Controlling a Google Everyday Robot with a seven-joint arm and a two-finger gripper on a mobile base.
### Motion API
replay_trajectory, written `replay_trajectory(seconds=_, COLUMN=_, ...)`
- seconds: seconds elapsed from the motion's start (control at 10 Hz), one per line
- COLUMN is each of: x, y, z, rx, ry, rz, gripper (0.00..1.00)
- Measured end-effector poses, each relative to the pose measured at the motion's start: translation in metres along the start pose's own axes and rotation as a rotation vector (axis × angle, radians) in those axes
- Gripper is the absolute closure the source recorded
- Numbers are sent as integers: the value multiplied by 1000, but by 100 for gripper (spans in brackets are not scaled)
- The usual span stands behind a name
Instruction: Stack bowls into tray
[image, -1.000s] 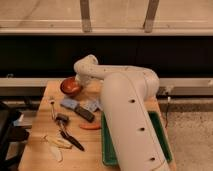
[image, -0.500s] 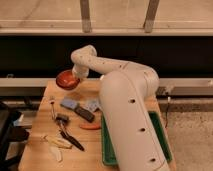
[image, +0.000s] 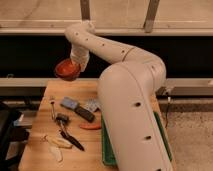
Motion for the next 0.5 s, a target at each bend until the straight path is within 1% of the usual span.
replay_trajectory(seconds=0.2, x=22, y=-39, z=-32, rx=48, ry=15, rz=44, gripper=100)
replay_trajectory(seconds=0.5, x=62, y=-93, z=-54, rx=114, ry=47, rz=135, gripper=100)
